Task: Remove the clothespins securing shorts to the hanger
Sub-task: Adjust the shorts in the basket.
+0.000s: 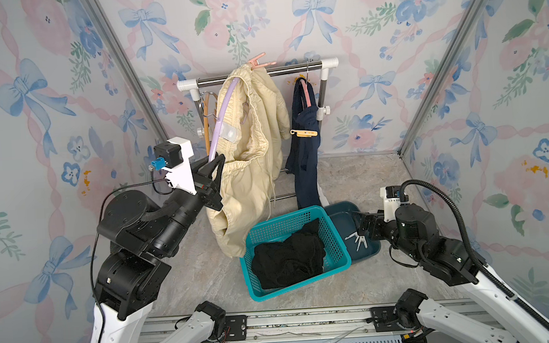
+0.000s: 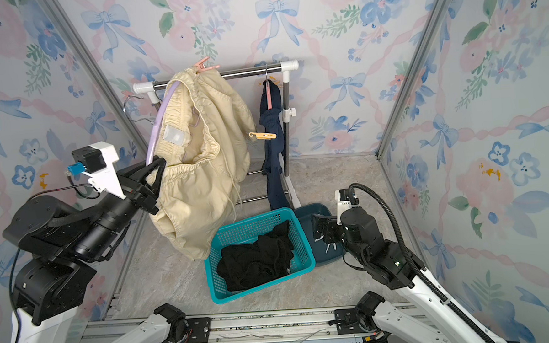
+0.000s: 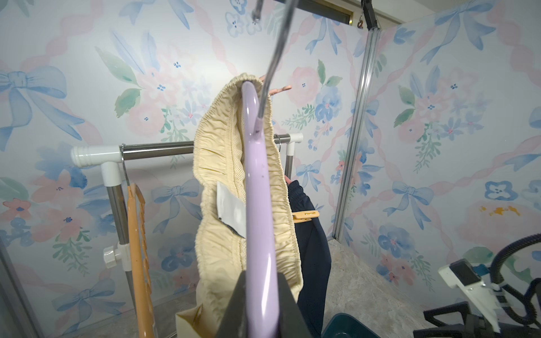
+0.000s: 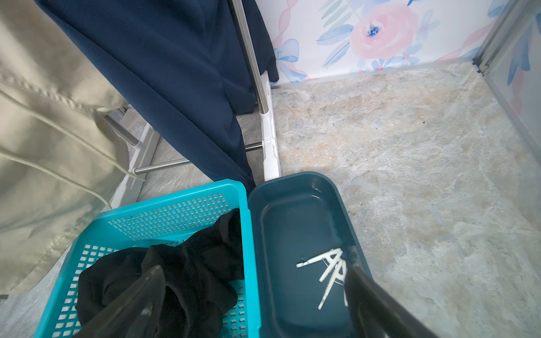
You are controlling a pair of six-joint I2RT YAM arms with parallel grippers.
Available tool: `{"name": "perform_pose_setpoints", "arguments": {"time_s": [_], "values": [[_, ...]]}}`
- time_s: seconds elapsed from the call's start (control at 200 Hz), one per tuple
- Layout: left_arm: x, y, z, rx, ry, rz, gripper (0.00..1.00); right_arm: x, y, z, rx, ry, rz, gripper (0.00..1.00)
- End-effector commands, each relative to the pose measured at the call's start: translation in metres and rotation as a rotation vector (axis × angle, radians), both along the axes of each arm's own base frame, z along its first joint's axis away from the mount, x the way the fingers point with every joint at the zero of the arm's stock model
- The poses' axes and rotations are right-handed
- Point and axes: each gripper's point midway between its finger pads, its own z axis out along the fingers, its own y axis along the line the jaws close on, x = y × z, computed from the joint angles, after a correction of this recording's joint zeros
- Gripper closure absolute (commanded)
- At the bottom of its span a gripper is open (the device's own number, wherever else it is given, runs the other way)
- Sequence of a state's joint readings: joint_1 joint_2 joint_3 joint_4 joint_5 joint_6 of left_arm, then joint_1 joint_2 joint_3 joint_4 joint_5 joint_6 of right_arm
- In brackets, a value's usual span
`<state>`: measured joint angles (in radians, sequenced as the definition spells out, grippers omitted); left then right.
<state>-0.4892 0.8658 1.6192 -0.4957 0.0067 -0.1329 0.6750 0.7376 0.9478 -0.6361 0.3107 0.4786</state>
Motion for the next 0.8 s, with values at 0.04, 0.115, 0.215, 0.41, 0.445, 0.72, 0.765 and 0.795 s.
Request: {"name": "perform_pose_setpoints", "arguments": {"time_s": [0.04, 0.115, 0.215, 0.41, 0.445, 0.72, 0.765, 0.795], "values": [[-0.050, 0.009, 0.053, -0.106, -0.182, -0.099, 1.00, 0.002, -0.003, 0.009, -0.002, -0.010, -0.014, 0.04], [-0.062, 0.006, 0.059, -0.110, -0.197, -0.144, 1.00, 0.003, -0.003, 0.008, -0.008, -0.006, -0.015, 0.03], [-0.080, 0.006, 0.068, -0.109, -0.221, -0.195, 1.00, 0.004, -0.005, 0.008, -0.014, 0.000, -0.020, 0.03], [-0.104, 0.024, 0.068, -0.092, -0.221, -0.163, 1.00, 0.004, -0.006, 0.009, -0.010, 0.000, -0.022, 0.03], [-0.106, 0.029, 0.065, -0.089, -0.218, -0.142, 1.00, 0.004, -0.005, 0.009, -0.011, 0.001, -0.021, 0.04], [-0.131, 0.046, 0.045, -0.037, -0.226, -0.110, 1.00, 0.008, -0.003, 0.001, -0.013, 0.026, -0.017, 0.03], [-0.137, 0.042, 0.041, -0.014, -0.225, -0.140, 1.00, 0.008, -0.003, 0.002, -0.012, 0.025, -0.016, 0.03], [-0.141, 0.041, 0.038, -0.005, -0.224, -0.158, 1.00, 0.009, -0.003, 0.001, -0.010, 0.025, -0.020, 0.04]]}}
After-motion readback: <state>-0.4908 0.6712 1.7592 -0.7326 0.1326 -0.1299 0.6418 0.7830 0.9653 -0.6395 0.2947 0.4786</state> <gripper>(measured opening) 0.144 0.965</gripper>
